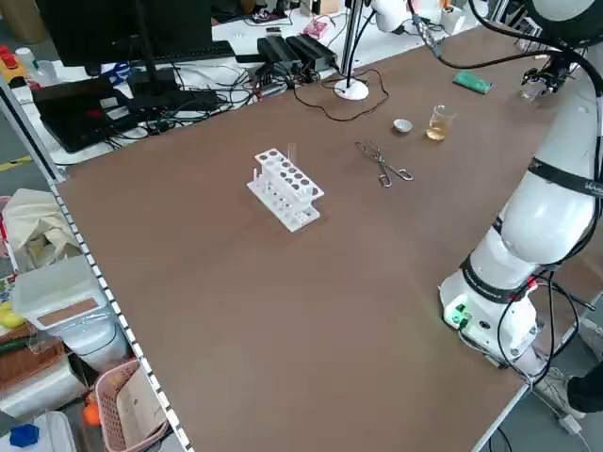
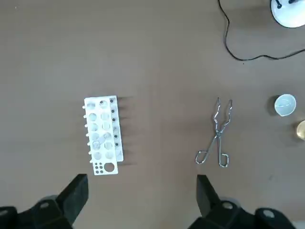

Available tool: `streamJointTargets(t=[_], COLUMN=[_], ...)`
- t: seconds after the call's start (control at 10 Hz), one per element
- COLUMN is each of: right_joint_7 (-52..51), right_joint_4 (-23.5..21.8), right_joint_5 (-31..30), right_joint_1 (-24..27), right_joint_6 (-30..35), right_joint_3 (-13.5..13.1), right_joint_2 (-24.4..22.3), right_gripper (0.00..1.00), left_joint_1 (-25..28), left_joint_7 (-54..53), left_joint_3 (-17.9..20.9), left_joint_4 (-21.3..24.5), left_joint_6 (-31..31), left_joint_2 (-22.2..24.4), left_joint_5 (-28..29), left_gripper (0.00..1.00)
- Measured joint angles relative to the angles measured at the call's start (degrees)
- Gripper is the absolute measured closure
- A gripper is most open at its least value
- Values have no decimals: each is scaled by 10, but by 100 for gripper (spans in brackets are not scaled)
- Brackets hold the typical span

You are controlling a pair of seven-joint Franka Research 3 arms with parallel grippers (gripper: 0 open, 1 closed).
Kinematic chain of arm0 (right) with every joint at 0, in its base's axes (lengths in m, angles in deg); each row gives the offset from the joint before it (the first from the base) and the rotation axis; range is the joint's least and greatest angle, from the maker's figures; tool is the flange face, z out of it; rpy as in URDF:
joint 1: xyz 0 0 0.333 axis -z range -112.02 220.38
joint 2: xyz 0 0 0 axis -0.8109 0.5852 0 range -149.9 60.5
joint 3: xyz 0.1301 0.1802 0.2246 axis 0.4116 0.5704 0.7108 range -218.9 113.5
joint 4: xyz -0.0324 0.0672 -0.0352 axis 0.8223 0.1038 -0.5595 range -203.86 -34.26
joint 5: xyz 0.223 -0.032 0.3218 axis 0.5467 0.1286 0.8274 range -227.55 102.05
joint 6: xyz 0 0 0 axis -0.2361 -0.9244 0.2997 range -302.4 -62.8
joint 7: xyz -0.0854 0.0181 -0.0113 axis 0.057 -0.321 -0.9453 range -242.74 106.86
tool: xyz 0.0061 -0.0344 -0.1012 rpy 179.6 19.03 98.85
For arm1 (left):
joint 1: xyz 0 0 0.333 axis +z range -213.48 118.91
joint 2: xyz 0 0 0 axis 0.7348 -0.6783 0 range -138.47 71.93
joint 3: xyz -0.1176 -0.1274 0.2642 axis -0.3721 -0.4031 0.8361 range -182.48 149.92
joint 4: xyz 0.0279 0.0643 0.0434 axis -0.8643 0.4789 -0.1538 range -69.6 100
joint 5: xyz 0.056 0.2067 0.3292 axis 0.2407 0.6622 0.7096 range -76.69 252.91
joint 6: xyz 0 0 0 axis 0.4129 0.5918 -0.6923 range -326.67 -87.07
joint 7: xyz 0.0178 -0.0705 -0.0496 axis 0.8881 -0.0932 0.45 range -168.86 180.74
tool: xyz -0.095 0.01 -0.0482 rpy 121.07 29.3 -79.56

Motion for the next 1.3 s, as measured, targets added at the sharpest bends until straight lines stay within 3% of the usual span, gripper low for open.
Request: streamJointTargets(t=[0.7, 1.3], right_joint_7=[11, 68], right_joint_4=[6, -1], right_joint_5=[0, 2], right_joint_1=[0, -4], right_joint_6=[43, 59], right_joint_3=[2, 6], right_joint_2=[-10, -85], right_gripper=[0, 0], left_joint_1=[3, 3], left_joint_7=[0, 0], left_joint_3=[1, 1], left_joint_4=[0, 0], left_joint_6=[0, -2], left_joint_2=[0, 0], left_joint_5=[0, 0], left_gripper=[0, 0])
